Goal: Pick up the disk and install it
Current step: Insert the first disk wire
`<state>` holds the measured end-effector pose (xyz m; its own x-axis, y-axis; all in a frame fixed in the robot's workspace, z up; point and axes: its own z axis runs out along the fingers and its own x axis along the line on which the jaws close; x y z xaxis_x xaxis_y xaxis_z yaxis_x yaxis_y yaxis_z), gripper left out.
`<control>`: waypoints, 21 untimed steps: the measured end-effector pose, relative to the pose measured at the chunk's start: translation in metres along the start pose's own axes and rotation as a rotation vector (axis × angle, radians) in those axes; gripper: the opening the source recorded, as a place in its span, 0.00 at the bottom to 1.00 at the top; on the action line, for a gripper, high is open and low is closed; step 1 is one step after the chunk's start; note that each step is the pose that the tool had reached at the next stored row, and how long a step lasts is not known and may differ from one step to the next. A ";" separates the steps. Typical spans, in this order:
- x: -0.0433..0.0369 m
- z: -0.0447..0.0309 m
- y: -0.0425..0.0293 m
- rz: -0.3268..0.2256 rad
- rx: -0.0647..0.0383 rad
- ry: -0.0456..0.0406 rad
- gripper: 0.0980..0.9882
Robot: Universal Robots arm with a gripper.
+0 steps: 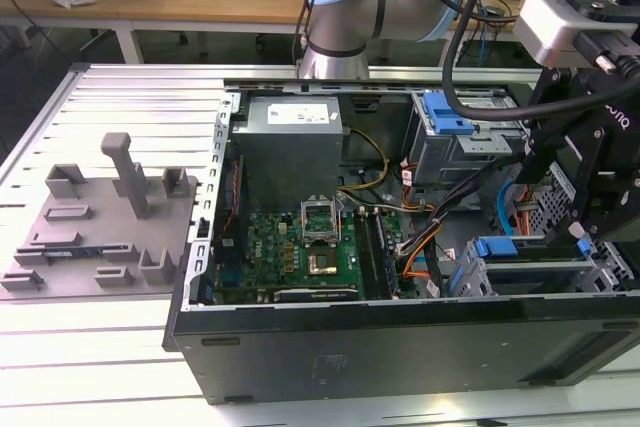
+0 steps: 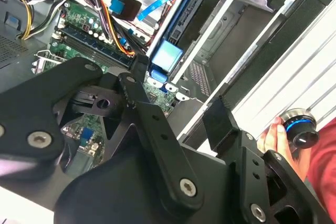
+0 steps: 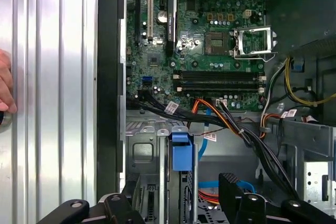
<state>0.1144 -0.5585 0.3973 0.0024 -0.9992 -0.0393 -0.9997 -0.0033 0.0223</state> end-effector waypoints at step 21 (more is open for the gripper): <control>-0.0792 0.0049 -0.0003 -0.013 0.014 0.1761 0.51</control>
<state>0.1143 -0.4791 0.3955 0.0177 -0.9905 0.1362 -0.9998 -0.0166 0.0094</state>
